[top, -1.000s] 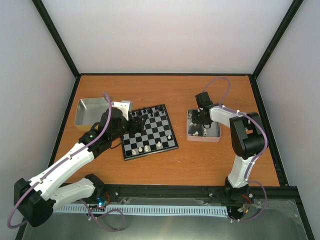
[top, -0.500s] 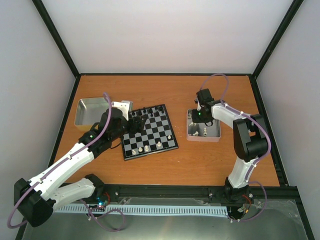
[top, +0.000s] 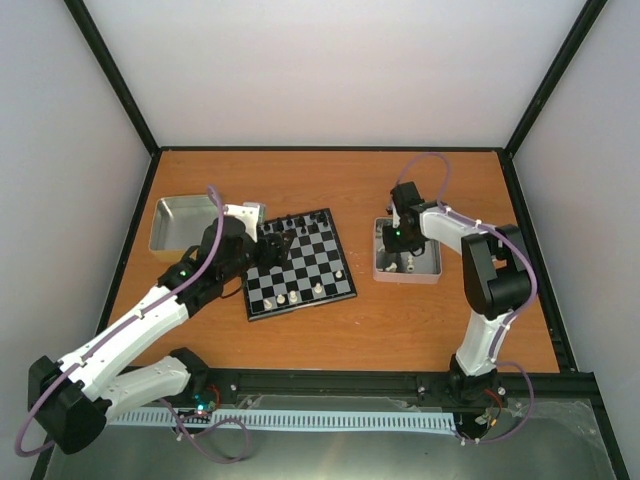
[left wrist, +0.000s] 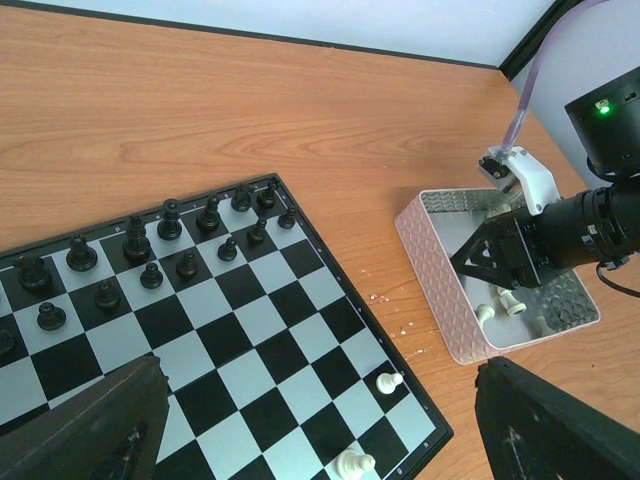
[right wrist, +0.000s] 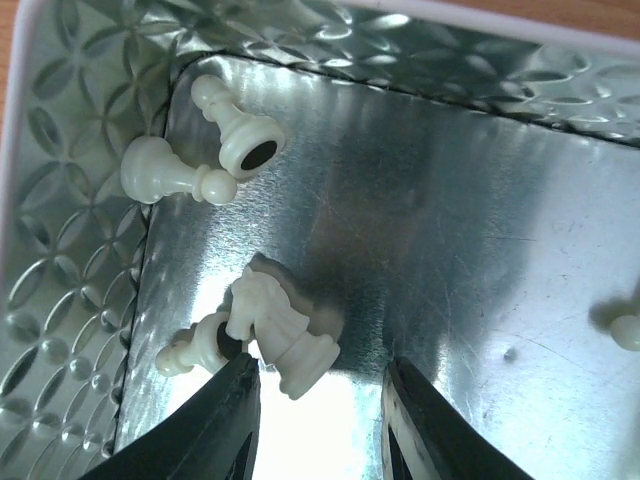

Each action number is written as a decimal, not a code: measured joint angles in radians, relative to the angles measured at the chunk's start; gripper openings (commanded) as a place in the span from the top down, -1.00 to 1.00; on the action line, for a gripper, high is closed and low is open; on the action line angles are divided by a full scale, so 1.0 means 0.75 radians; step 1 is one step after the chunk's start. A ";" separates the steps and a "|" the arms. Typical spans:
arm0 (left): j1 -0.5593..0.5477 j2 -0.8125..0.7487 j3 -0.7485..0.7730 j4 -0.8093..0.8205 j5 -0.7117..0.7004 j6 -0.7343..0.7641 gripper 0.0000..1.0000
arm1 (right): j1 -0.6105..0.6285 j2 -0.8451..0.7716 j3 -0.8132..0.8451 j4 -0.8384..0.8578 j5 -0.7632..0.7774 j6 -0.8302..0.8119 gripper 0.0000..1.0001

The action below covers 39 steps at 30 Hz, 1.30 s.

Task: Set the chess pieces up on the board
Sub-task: Pick up the chess piece from the storage box.

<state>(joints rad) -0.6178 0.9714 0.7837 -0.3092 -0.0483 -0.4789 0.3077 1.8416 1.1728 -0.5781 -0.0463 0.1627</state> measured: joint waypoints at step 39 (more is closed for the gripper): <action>0.001 0.228 0.233 -0.101 0.291 -0.109 -0.84 | 0.007 -0.499 -0.263 0.365 -0.390 0.045 0.66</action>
<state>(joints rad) -0.6170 1.1423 0.9585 -0.3847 0.1703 -0.5606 0.3130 1.4670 0.9752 -0.3046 -0.3386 0.1967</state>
